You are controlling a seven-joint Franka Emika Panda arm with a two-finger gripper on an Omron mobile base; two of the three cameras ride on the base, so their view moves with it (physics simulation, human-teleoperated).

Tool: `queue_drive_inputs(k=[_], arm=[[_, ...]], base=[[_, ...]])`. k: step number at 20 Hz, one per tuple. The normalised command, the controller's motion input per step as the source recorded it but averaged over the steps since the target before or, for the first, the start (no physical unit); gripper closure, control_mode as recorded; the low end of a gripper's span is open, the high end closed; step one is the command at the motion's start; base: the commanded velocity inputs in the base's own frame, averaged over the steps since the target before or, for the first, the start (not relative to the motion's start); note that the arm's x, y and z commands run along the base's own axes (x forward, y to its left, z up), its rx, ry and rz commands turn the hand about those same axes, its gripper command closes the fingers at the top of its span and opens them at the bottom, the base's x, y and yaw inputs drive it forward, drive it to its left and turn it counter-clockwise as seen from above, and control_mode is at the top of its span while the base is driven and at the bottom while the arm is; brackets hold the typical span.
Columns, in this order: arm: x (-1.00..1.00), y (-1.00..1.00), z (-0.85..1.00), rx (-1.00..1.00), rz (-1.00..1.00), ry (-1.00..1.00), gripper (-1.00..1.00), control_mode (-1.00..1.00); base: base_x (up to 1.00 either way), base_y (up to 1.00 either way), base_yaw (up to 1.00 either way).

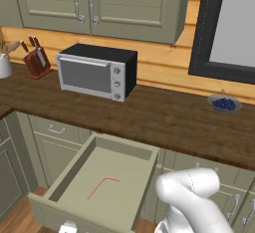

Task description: Take a straw from the drawer in front and place it inside the glass cup on the dining counter.

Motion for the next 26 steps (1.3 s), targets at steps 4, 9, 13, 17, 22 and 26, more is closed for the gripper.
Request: queue_drive_inputs(k=[4, 9, 13, 17, 22, 26], arm=[[0.01, 0.00, 1.00, 0.23, -0.12, -0.14, -1.00, -1.00], [0.39, 0.00, 1.00, 0.23, -0.21, -0.04, -1.00, -1.00], [0.86, -0.21, 1.00, 0.19, -0.42, 0.00, -1.00, -1.00], [0.09, -0.04, 0.76, 0.13, -0.33, -0.10, -1.00, -1.00], [-0.03, 0.00, 0.09, 0.01, -0.01, -0.01, -1.00, -1.00], [-0.07, 0.00, 0.97, 0.17, -0.17, -0.24, -1.00, -1.00]], base=[[0.00, 0.00, 0.00], [0.00, 0.00, 0.00], [0.00, 0.00, 0.00], [0.00, 0.00, 0.00], [0.00, 0.00, 0.00], [0.00, 0.00, 0.00]])
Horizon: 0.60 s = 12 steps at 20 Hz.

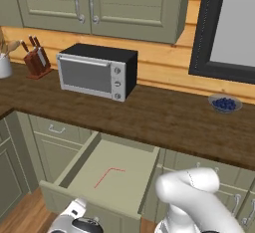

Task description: Take a straw from the drawer in front and place it inside the glass cup on the dining counter.

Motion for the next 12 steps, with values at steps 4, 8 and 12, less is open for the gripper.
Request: queue_drive_inputs(k=[4, 8, 12], arm=[[-0.26, 0.02, 1.00, 0.23, -0.30, -0.25, -1.00, -1.00], [-0.47, -0.01, 1.00, 0.31, -0.38, -0.07, -1.00, -1.00], [-0.28, -0.33, 1.00, 0.38, -0.52, 0.22, -1.00, -1.00]], base=[[0.00, 0.00, 0.00], [0.00, 0.00, 0.00], [0.00, 0.00, 0.00]])
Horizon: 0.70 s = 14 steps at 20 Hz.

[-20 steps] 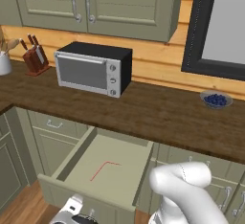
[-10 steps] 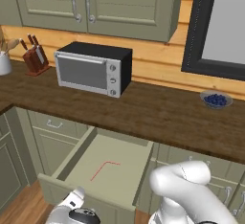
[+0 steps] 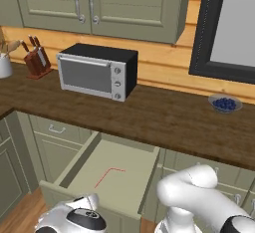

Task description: Take a straw from the drawer in front and place it inside the glass cup on the dining counter.

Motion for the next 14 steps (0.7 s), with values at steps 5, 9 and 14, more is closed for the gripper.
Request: queue_drive_inputs(k=[5, 9, 14], arm=[[0.00, -0.55, 1.00, 0.35, -0.45, 0.47, -1.00, -1.00], [0.03, -0.69, 0.86, 0.26, -0.22, 0.23, -1.00, -1.00], [0.03, -0.99, 0.48, 0.31, -0.07, 0.00, -1.00, -1.00]], base=[[0.00, 0.00, 0.00], [0.00, 0.00, 0.00], [0.00, 0.00, 0.00]])
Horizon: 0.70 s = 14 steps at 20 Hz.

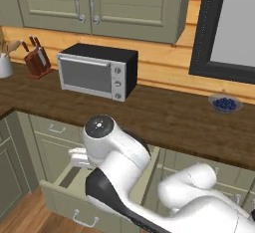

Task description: Take a straw from the drawer in front and place it inside the glass cup on the dining counter.

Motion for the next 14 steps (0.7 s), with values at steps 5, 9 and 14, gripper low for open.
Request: queue_drive_inputs(k=[5, 9, 14], arm=[[0.13, -1.00, 0.08, 0.30, -0.07, -0.07, -1.00, -1.00], [0.56, -0.51, 0.00, 0.14, -0.04, 0.07, -1.00, -1.00], [0.84, 0.00, 0.00, 0.00, -0.08, 0.34, -1.00, -1.00]], base=[[0.00, 0.00, 0.00], [0.00, 0.00, 0.00], [0.00, 0.00, 0.00]])
